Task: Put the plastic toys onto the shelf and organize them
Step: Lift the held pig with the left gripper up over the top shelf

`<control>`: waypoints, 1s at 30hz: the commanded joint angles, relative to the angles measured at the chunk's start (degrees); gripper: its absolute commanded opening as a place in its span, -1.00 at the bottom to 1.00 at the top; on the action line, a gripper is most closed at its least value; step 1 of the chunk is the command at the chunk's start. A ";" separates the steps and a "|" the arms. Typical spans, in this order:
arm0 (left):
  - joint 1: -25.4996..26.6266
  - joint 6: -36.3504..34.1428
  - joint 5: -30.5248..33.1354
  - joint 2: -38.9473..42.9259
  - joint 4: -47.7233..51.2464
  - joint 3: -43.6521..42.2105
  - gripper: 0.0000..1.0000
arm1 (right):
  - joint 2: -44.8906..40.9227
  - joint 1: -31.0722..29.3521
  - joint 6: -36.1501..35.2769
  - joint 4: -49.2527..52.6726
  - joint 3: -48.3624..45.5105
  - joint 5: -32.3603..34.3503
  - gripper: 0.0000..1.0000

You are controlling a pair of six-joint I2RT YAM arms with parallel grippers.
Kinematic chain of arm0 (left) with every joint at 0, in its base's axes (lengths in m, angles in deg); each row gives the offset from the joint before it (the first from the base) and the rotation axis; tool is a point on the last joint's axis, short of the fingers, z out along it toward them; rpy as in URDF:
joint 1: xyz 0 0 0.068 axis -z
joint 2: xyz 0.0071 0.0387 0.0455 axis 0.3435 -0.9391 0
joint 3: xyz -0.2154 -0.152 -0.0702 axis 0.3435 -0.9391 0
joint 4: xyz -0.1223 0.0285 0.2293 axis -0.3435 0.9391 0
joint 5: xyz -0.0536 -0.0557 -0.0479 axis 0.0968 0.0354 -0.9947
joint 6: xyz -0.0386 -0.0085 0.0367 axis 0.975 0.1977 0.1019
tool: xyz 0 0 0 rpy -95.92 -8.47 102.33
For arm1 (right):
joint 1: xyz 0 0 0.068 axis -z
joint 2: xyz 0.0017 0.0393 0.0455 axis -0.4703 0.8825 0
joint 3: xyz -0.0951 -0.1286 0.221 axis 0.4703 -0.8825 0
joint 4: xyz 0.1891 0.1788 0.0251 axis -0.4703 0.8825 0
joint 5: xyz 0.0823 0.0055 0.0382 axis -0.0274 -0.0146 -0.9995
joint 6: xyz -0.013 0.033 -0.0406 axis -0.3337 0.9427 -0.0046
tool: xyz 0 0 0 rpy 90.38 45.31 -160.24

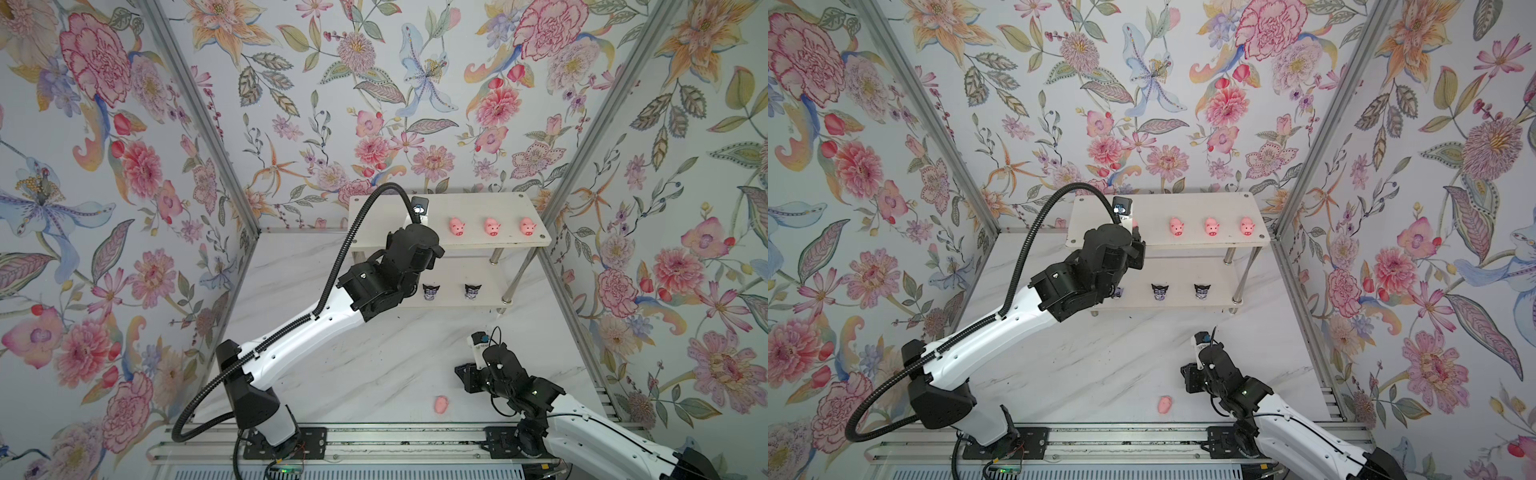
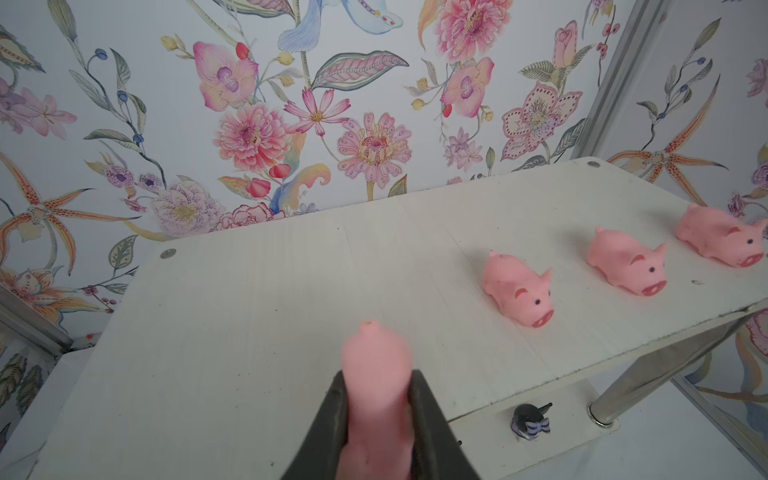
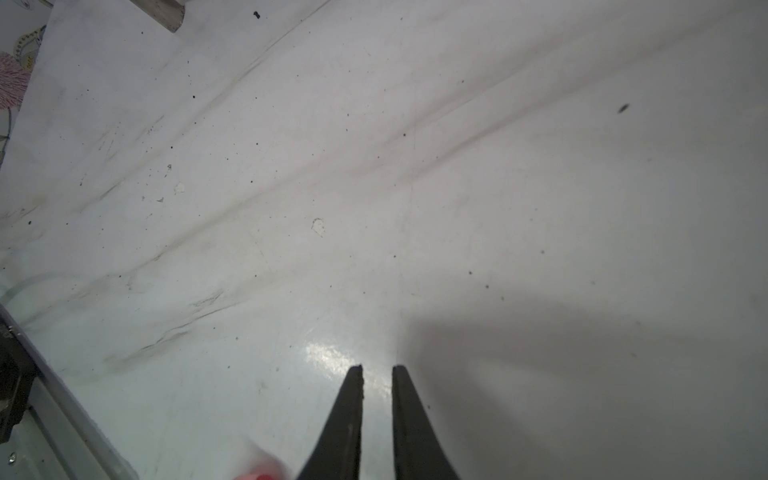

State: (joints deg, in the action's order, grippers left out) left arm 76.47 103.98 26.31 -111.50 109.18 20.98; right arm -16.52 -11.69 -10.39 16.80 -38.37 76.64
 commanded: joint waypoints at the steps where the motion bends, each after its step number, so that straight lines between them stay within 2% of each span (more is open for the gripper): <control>1: -1.83 -1.12 -0.25 -5.09 7.78 7.07 -0.50 | -1.78 0.58 -0.94 0.93 -0.58 -1.00 -0.66; 7: -2.41 0.47 0.68 -11.94 13.28 17.33 -0.52 | -4.86 1.65 -0.94 1.89 -1.20 -1.92 -0.65; 15: -4.36 2.19 0.73 -15.11 17.22 22.32 -0.51 | -5.07 2.22 -1.08 2.04 -1.42 -3.37 -0.65; 22: -5.38 3.93 -0.50 -13.85 16.28 19.19 -0.42 | -5.21 2.28 -1.02 2.04 -1.49 -3.84 -0.64; 27: -6.66 5.51 -2.23 -10.91 12.47 12.72 -0.36 | -5.32 2.28 -1.00 2.03 -1.54 -3.91 -0.65; 30: -7.63 6.19 -3.61 -8.60 9.87 8.48 -0.23 | -5.38 3.94 -1.02 2.03 -1.59 -3.96 -0.64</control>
State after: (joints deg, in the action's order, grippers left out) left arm 70.57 108.83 24.58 -123.04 119.02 32.81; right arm -21.37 -9.22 -10.81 18.06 -39.17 72.81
